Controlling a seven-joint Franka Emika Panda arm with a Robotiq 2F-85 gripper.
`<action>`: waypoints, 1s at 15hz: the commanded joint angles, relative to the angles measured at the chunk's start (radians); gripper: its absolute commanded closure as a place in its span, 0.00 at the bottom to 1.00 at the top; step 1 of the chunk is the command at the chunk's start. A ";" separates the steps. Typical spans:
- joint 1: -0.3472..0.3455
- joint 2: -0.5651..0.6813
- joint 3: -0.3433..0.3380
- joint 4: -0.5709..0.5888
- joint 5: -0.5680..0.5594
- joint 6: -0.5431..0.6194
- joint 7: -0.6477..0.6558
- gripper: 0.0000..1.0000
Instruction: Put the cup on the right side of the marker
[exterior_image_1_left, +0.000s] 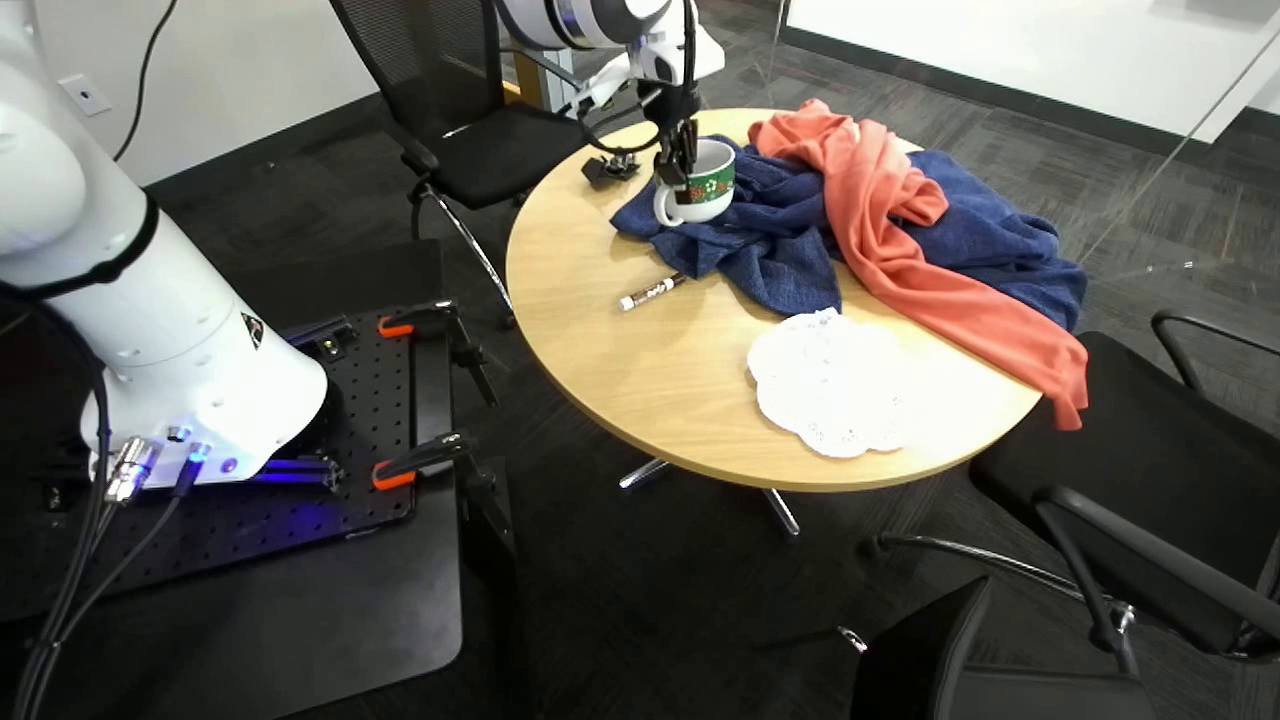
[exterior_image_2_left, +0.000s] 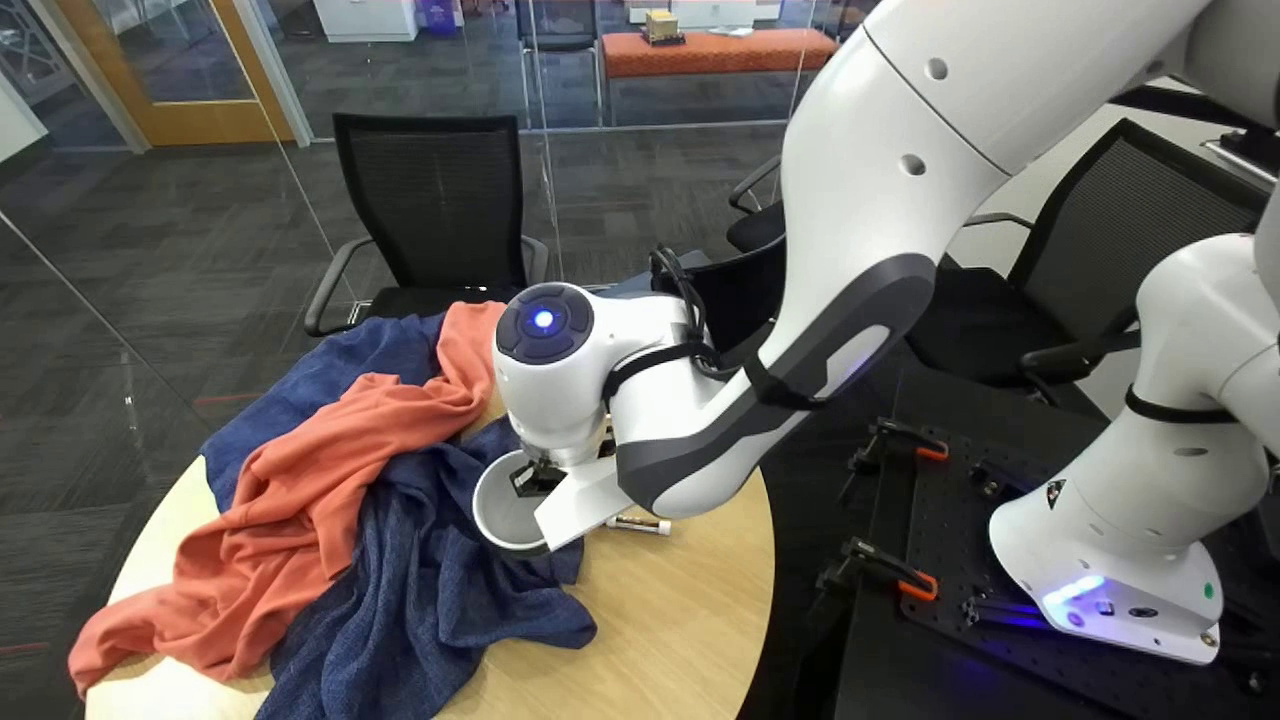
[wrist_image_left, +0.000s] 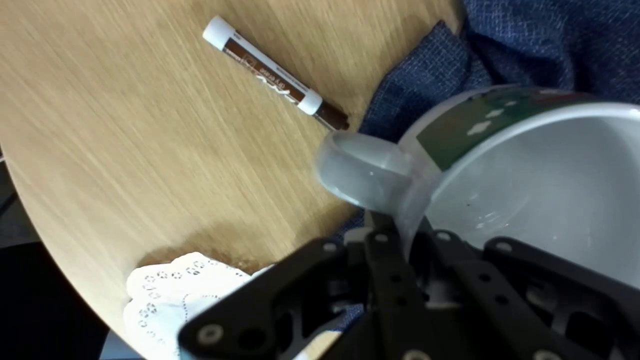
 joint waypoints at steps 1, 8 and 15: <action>-0.044 -0.005 -0.022 0.025 -0.016 -0.008 0.037 0.98; -0.136 0.025 -0.069 0.033 0.002 -0.018 0.025 0.98; -0.209 0.058 -0.069 0.008 0.049 -0.026 -0.007 0.98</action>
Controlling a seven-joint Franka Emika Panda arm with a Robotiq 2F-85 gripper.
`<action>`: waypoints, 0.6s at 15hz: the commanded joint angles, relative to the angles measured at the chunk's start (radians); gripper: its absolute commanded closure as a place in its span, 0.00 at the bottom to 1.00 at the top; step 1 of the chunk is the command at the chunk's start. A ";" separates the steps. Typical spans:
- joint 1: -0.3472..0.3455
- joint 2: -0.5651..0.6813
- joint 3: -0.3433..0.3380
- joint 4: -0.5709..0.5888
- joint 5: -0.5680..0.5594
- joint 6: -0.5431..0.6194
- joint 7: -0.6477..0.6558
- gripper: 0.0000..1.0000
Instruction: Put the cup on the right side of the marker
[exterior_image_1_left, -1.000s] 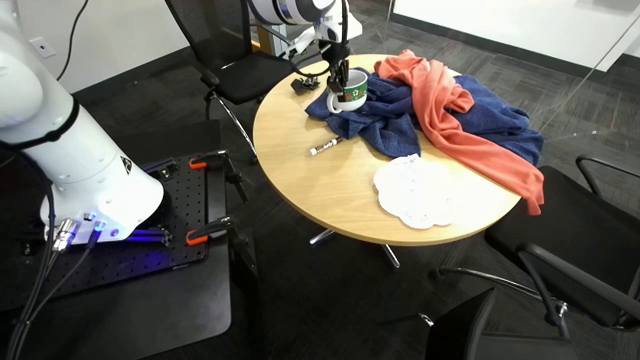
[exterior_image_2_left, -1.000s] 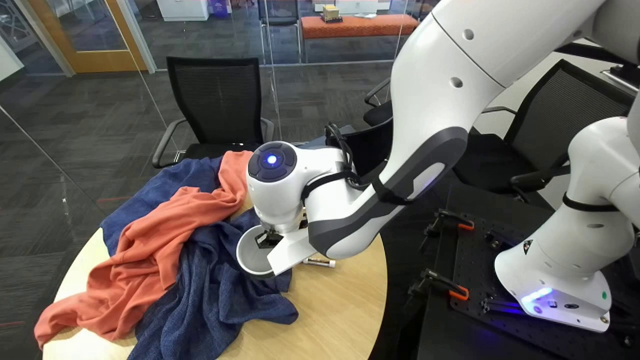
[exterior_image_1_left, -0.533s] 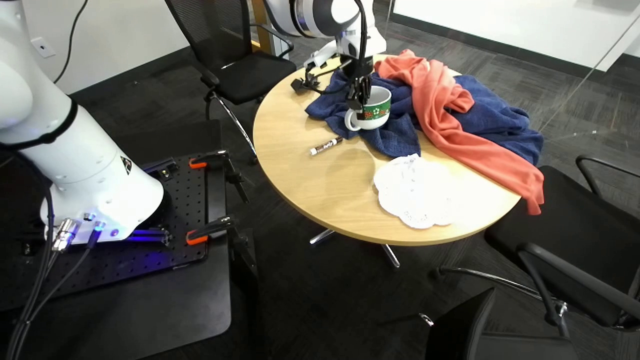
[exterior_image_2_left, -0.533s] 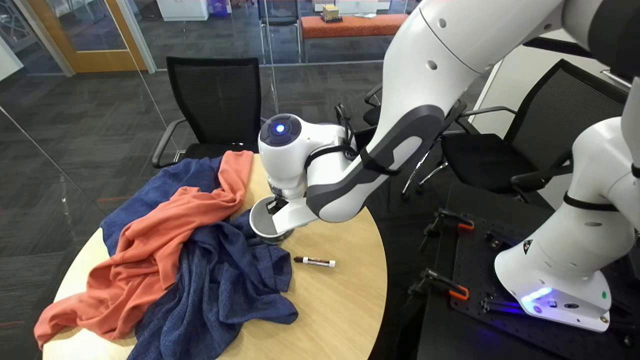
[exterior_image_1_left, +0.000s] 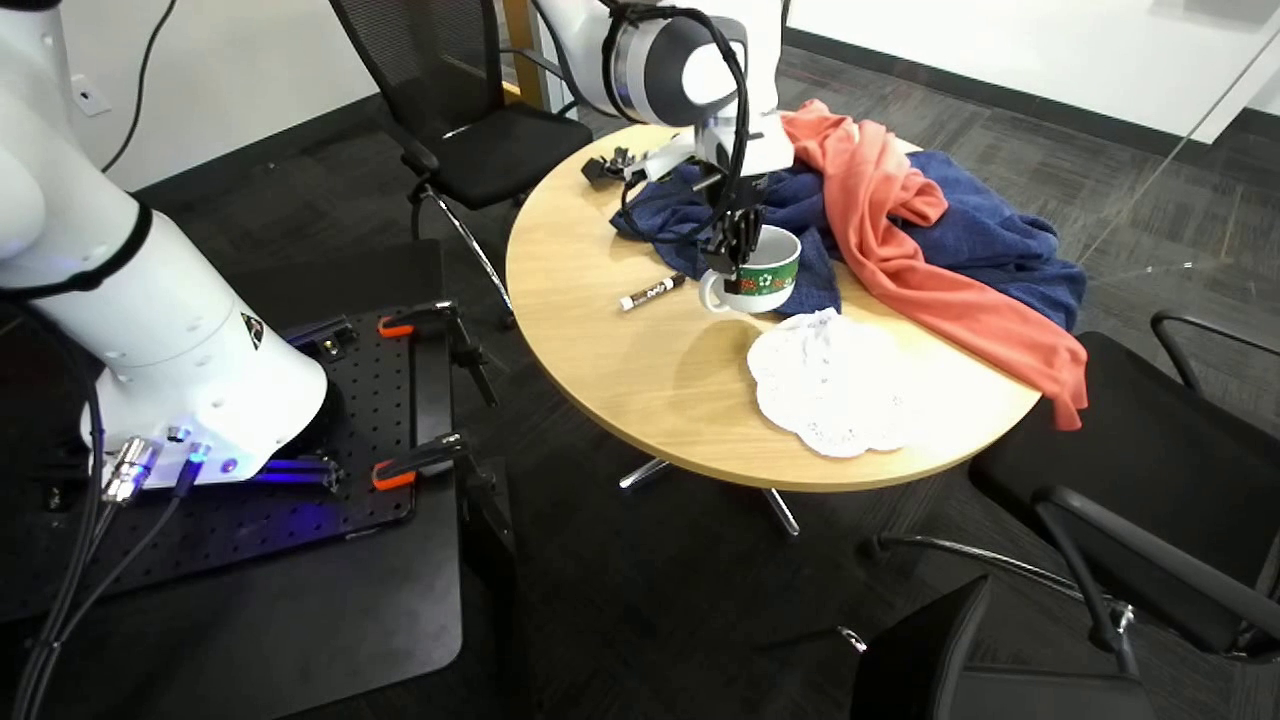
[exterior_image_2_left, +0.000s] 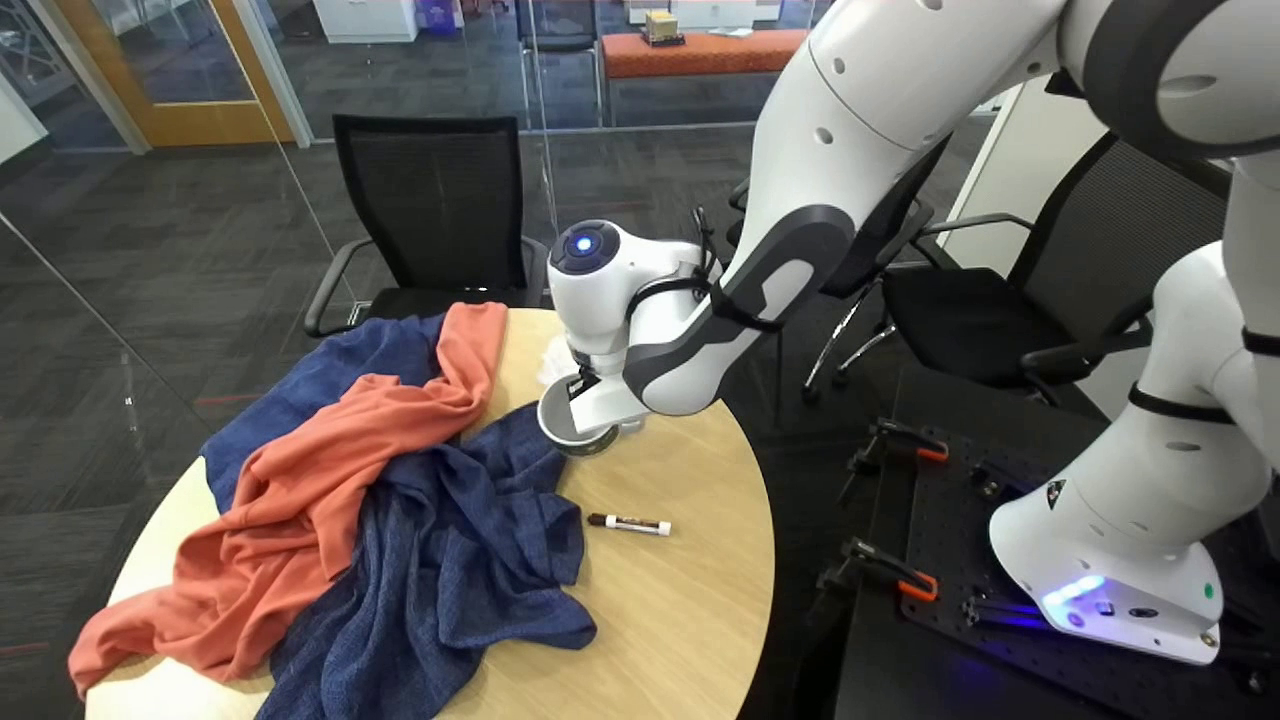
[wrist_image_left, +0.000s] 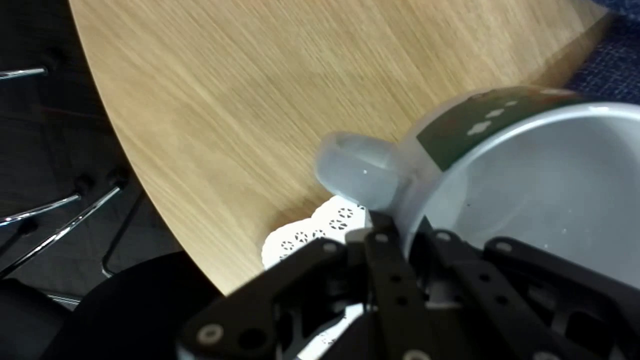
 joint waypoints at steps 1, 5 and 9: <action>-0.028 -0.010 0.001 -0.007 0.032 -0.024 -0.006 0.98; -0.050 -0.003 -0.006 -0.031 0.057 -0.029 -0.007 0.98; -0.072 -0.006 -0.002 -0.064 0.078 -0.036 -0.017 0.98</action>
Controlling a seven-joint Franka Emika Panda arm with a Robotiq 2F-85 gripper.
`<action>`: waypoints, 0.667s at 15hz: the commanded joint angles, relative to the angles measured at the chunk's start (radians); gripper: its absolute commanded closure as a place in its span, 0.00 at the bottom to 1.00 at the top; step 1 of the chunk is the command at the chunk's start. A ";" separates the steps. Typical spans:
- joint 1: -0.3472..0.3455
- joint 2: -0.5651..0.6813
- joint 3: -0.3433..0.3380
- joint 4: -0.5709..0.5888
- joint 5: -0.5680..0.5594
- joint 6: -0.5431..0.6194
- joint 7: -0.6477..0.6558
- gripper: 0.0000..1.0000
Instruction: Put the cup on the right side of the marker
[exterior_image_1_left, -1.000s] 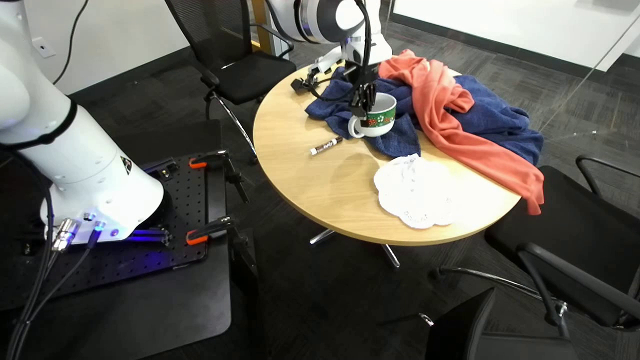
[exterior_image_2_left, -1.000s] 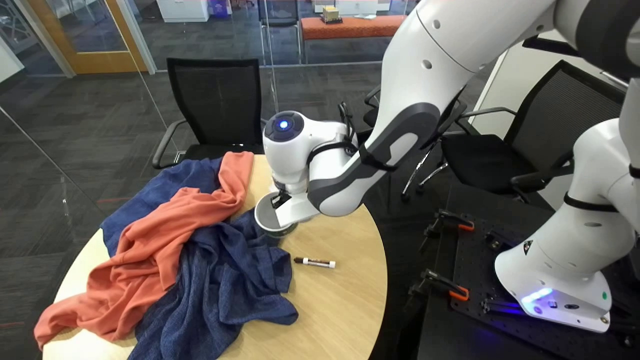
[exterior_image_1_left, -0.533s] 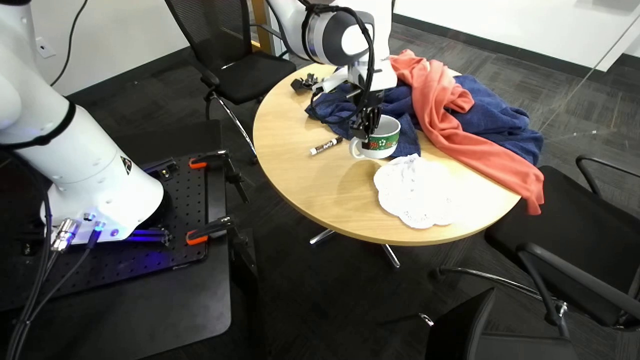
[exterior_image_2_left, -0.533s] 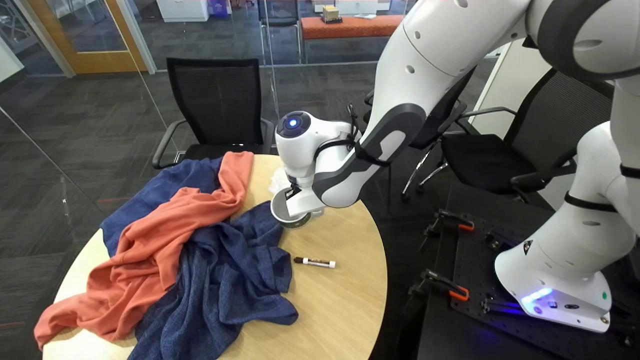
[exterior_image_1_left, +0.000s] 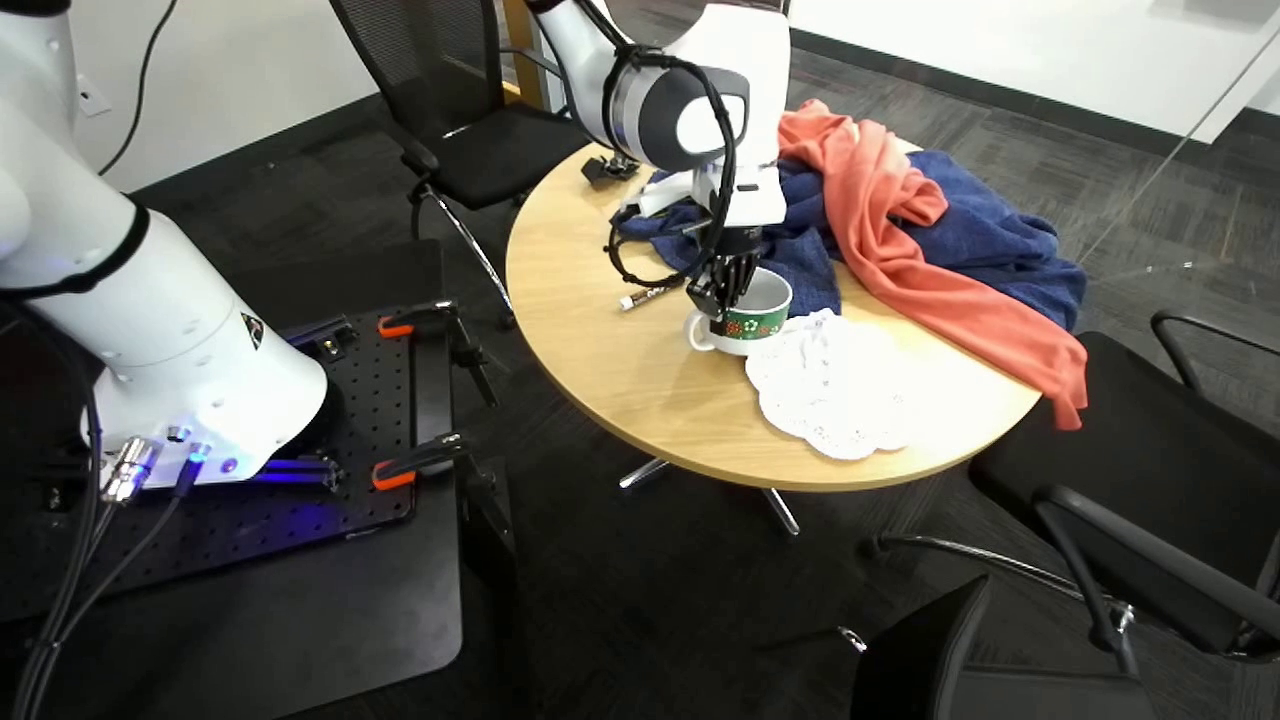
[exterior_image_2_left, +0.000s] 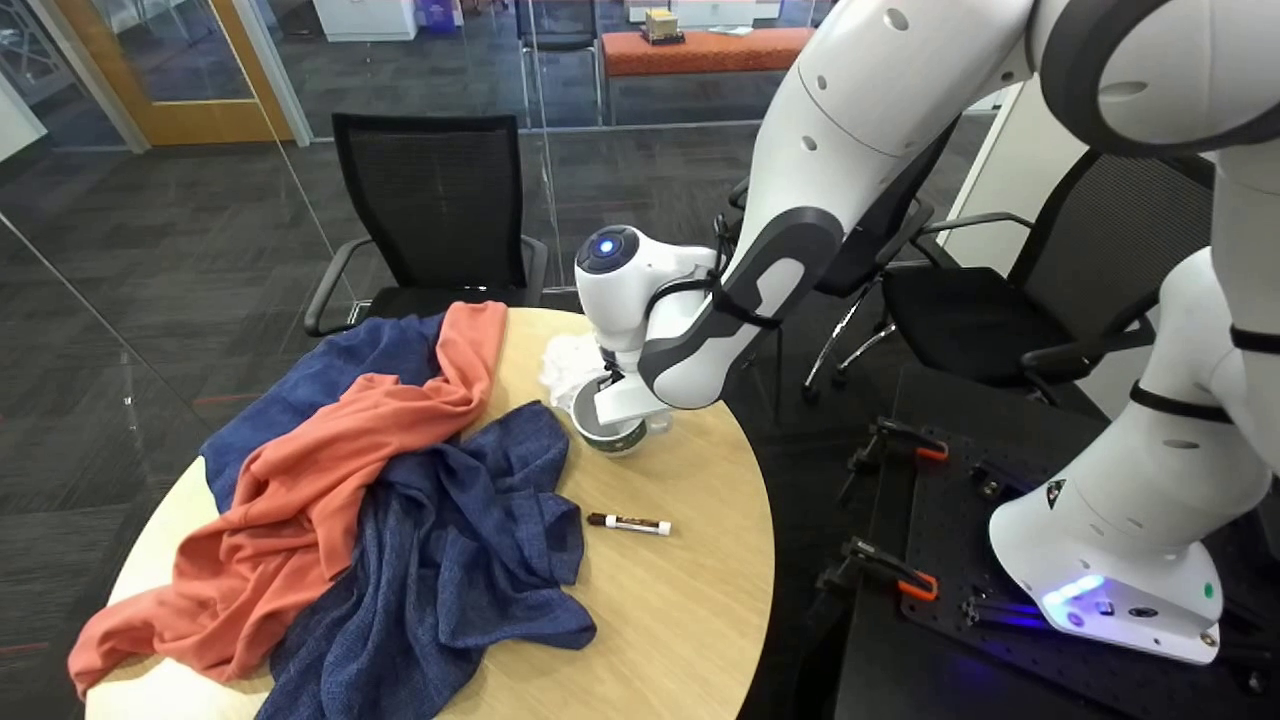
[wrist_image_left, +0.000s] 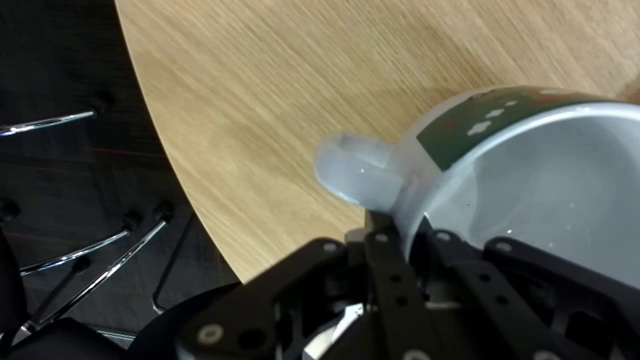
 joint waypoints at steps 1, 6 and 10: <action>-0.016 -0.040 0.000 -0.039 0.034 -0.034 -0.019 0.98; -0.027 -0.048 0.005 -0.059 0.063 -0.042 -0.027 0.98; -0.036 -0.061 0.016 -0.069 0.091 -0.066 -0.036 0.98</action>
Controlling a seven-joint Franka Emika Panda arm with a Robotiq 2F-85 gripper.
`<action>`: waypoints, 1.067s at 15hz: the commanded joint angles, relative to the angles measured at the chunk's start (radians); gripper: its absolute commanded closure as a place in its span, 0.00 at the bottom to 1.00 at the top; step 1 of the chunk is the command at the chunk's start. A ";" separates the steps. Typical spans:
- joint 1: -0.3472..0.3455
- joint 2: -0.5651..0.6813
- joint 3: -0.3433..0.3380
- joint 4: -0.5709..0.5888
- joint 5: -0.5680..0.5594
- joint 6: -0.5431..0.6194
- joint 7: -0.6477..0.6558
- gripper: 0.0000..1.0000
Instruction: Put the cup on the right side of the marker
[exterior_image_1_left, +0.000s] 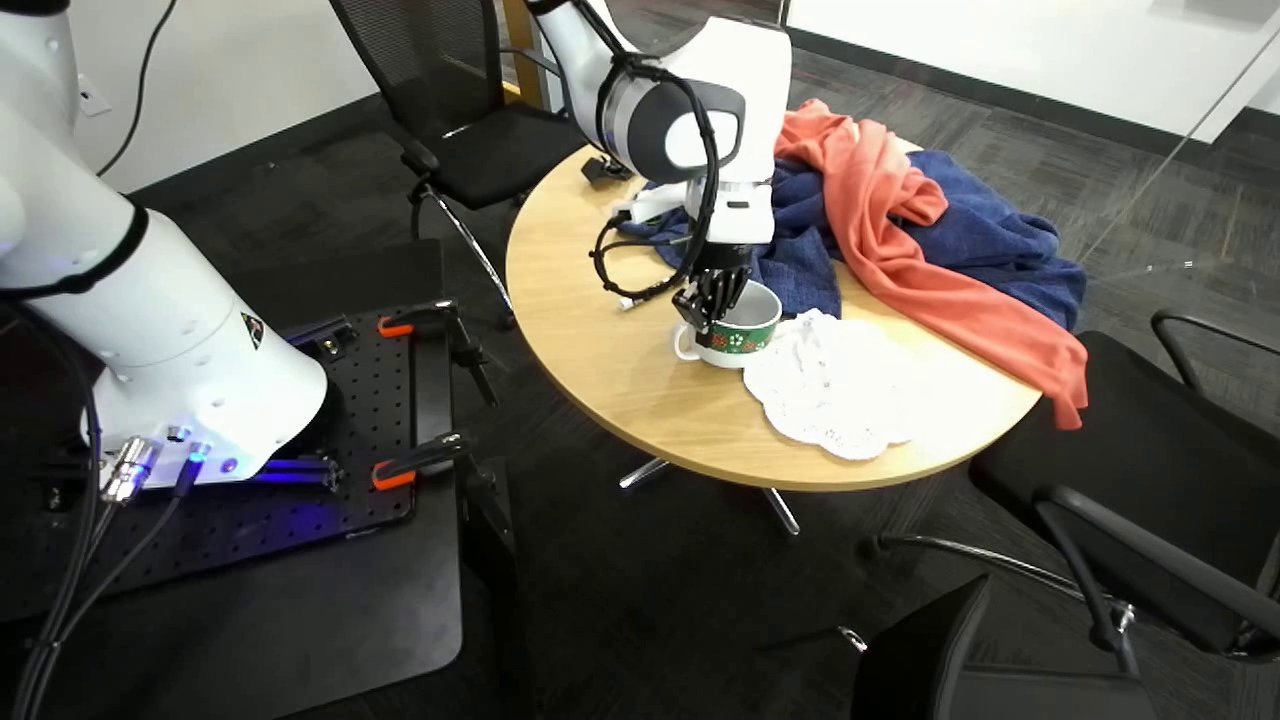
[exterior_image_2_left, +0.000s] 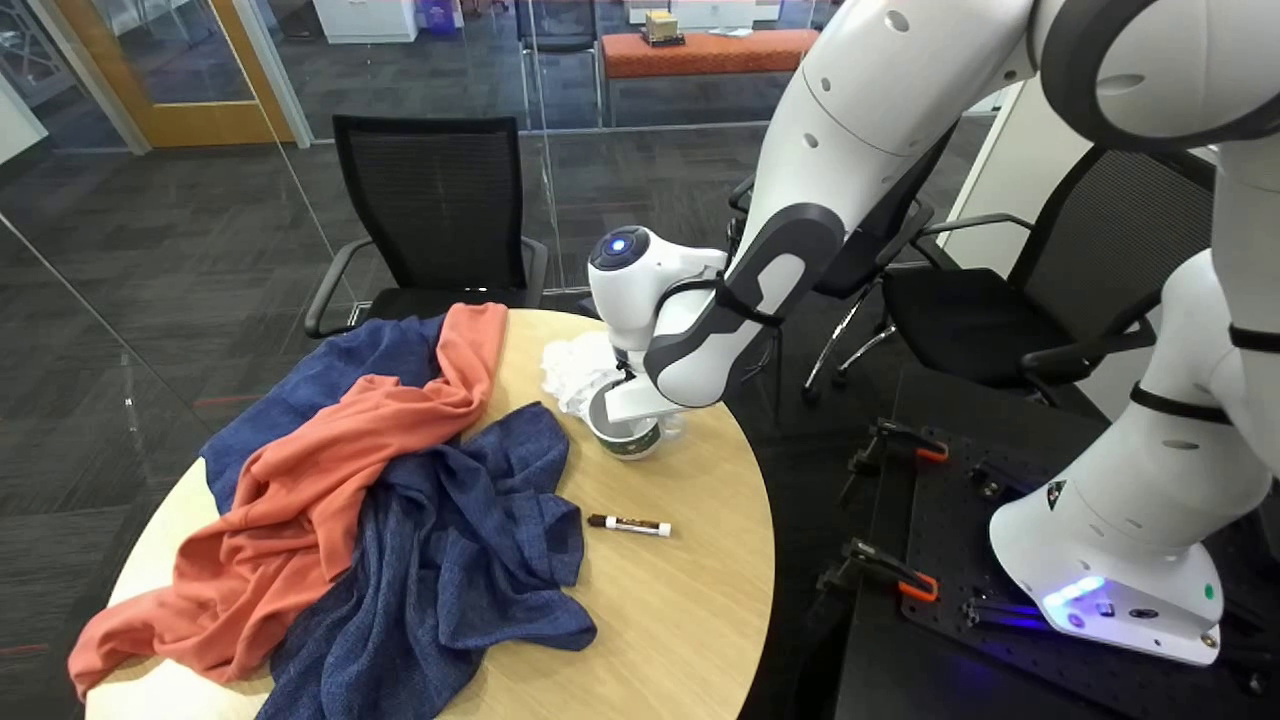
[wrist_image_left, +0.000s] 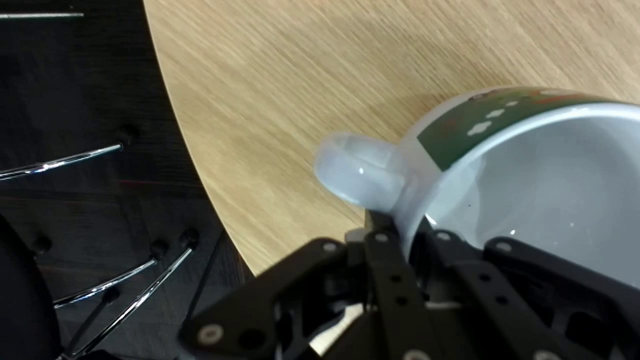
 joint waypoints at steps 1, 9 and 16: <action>-0.014 -0.056 0.011 -0.040 0.028 -0.048 -0.027 0.65; 0.016 -0.140 -0.018 -0.106 -0.016 -0.023 0.015 0.12; 0.007 -0.329 -0.006 -0.203 -0.105 -0.010 0.027 0.00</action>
